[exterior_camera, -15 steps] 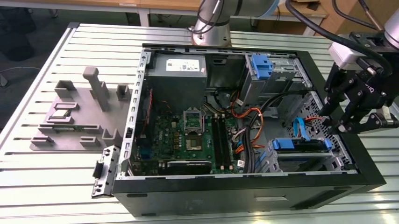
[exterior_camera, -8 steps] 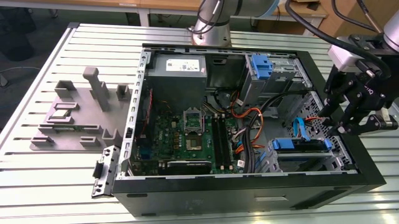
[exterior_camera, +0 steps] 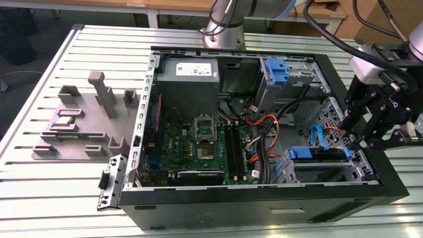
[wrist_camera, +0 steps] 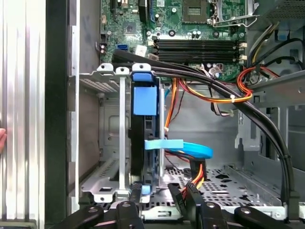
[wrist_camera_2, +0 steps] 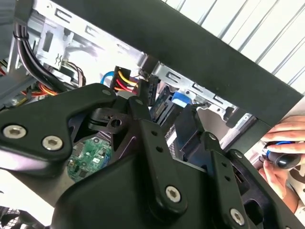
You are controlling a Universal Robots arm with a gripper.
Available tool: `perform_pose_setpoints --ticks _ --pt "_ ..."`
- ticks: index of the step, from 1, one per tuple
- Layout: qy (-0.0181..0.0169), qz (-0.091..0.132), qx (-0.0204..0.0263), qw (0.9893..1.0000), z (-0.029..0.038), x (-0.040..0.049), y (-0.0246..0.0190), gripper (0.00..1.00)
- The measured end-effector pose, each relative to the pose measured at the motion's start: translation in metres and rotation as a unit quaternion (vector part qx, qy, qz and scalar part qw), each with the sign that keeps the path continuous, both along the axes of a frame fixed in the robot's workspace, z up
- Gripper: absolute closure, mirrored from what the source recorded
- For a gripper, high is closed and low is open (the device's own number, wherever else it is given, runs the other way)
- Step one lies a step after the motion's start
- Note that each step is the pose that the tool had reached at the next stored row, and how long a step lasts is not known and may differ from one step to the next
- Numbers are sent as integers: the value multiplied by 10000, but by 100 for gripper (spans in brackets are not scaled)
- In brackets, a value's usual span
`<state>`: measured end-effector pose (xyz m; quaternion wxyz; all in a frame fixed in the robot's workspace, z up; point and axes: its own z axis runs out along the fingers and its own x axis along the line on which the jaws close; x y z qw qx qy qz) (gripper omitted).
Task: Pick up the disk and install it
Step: 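Insert the second disk wire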
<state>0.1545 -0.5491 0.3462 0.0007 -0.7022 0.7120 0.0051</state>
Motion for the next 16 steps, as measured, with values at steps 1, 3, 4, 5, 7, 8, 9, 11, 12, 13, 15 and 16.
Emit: perform_pose_setpoints --ticks 1,3,4,5,7,8,9,11,12,13,15,16 --pt "0 -2 0 10000 -6 -14 -6 51" --pt "0 -7 -4 10000 -14 -52 -15 51" --pt "0 -9 -5 10000 -18 -77 -18 51" --pt "0 -11 -4 10000 -23 -107 -19 51" --pt "0 -12 -4 10000 -27 -165 -21 51" --pt "1 -12 -4 10000 -28 -184 -21 51" --pt "0 -12 -4 10000 -28 -187 -21 51" --pt "0 -12 -4 10000 -29 -188 -21 51" --pt "0 -12 -4 10000 -29 -190 -21 51" --pt "0 -12 -4 10000 -28 -191 -21 51" --pt "0 -12 -4 10000 -28 -193 -21 51" --pt "0 -12 -4 10000 -29 -194 -21 51"
